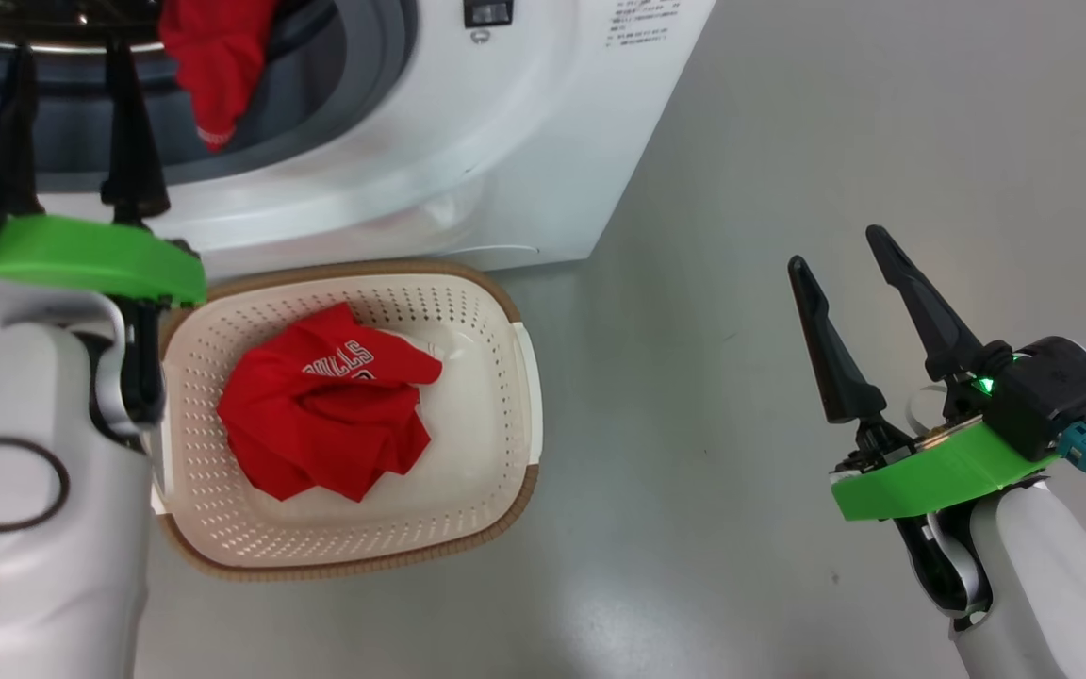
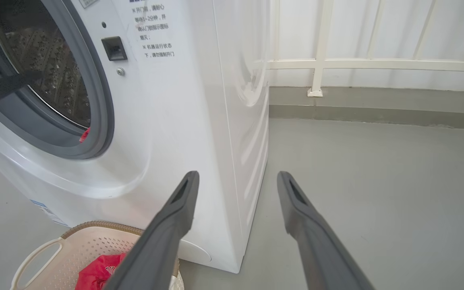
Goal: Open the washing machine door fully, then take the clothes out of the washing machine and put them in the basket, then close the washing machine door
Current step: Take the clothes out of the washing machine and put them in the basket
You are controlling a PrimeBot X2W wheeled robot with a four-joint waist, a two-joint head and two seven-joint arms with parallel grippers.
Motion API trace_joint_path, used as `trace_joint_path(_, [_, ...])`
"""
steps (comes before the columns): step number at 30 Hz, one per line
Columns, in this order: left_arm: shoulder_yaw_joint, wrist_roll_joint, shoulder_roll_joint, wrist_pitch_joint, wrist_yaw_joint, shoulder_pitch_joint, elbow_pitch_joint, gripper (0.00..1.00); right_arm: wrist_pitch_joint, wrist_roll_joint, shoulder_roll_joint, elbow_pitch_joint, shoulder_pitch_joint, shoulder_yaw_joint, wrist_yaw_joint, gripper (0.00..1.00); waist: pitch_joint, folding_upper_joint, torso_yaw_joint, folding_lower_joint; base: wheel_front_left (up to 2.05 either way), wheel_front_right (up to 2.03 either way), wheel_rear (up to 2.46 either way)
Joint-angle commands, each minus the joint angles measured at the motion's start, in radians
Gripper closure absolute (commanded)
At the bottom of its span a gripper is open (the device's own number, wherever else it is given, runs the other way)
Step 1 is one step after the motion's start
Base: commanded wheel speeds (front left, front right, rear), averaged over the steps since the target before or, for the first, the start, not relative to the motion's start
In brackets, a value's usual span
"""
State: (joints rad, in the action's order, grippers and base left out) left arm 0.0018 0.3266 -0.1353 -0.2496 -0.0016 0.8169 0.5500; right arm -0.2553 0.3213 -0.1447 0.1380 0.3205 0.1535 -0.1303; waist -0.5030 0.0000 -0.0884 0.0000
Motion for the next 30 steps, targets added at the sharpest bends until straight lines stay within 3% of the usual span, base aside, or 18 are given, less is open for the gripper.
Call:
trace_joint_path(1, [0.027,-0.009,-0.042,-0.01,-0.002,0.025,-0.009,0.0,-0.006,0.012,-0.002,-0.028,0.009,0.022,0.0,0.0,-0.019,0.0,-0.008,0.0,0.0,0.0,0.0])
trace_joint_path(10, [0.018,0.019,-0.045,0.024,-0.04,0.184,0.134,0.0,-0.006,0.025,-0.007,-0.026,0.034,0.037,0.0,0.0,-0.056,0.0,-0.012,0.0,0.0,0.0,0.0])
trace_joint_path(18, [0.013,0.107,-0.04,0.202,-0.095,0.284,0.266,0.0,-0.006,0.037,-0.009,-0.01,0.036,0.054,0.0,0.0,-0.052,0.0,-0.025,0.0,0.0,0.0,0.0])
trace_joint_path(23, [-0.002,0.129,-0.051,0.34,-0.101,0.317,0.346,0.0,-0.006,0.047,-0.016,0.002,0.026,0.072,0.0,0.0,-0.035,0.0,-0.039,0.0,0.0,0.0,0.0])
trace_joint_path(30, [-0.012,0.137,-0.053,0.406,-0.085,0.326,0.397,0.0,-0.006,0.055,-0.02,0.009,0.026,0.088,0.0,0.0,-0.028,0.0,-0.058,0.0,0.0,0.0,0.0])
